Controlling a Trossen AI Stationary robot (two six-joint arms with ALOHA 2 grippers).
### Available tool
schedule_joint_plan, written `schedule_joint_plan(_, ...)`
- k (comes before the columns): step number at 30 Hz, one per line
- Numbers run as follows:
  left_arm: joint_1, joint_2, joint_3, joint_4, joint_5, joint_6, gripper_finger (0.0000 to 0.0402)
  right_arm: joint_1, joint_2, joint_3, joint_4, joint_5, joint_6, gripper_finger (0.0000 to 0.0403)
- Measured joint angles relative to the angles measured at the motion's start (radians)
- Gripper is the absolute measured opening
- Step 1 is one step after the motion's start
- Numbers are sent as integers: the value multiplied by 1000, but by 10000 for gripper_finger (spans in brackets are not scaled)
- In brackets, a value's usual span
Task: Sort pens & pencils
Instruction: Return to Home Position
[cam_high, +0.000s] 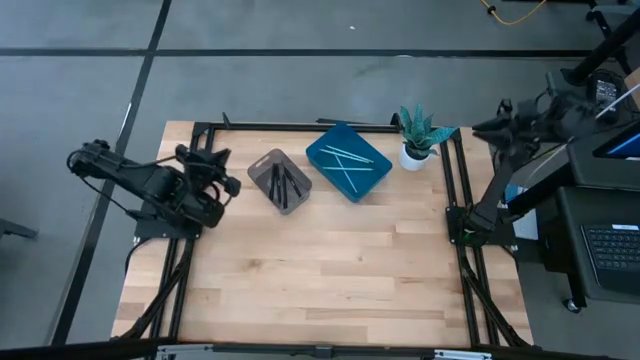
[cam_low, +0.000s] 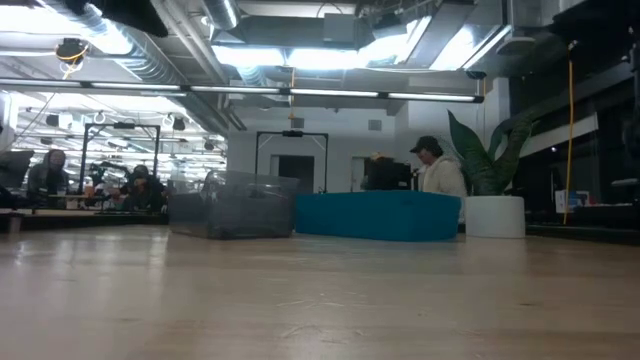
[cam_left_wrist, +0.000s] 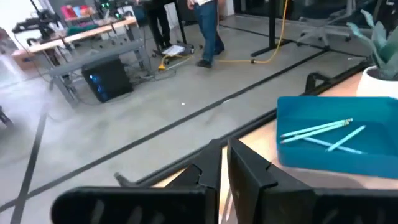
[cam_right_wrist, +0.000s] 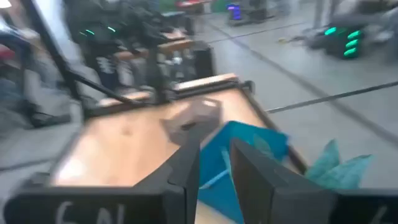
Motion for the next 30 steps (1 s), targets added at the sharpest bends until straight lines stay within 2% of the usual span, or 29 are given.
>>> schedule_joint_plan(3, -7, -37, 0, -52, 6, -49, 17, -35, 0, 103, -7, -71, -4, 90)
schedule_joint_plan(7, -45, -93, -6, -106, 42, -87, 11, -172, 0, 153, 44, -163, -113, 90)
schedule_joint_plan(12, -99, -122, -97, -97, 60, -163, 2, -468, 0, 111, 1, -319, -62, 90)
schedule_joint_plan(15, -116, -129, -129, -98, 72, -199, 1, -663, 0, 82, 45, -444, -86, 90)
schedule_joint_plan(18, -130, -126, -126, -89, 78, -213, 4, -818, -2, 43, 142, -617, -161, 90)
schedule_joint_plan(22, -163, -124, -120, -1, 75, -155, 9, -949, 0, -61, 248, -793, -217, 90)
schedule_joint_plan(27, -222, -103, -125, 104, -15, -94, 7, -1033, -13, -252, 391, -930, -258, 90)
schedule_joint_plan(30, -248, -92, -148, 106, -14, -113, 2, -1053, -49, -332, 525, -997, -308, 90)
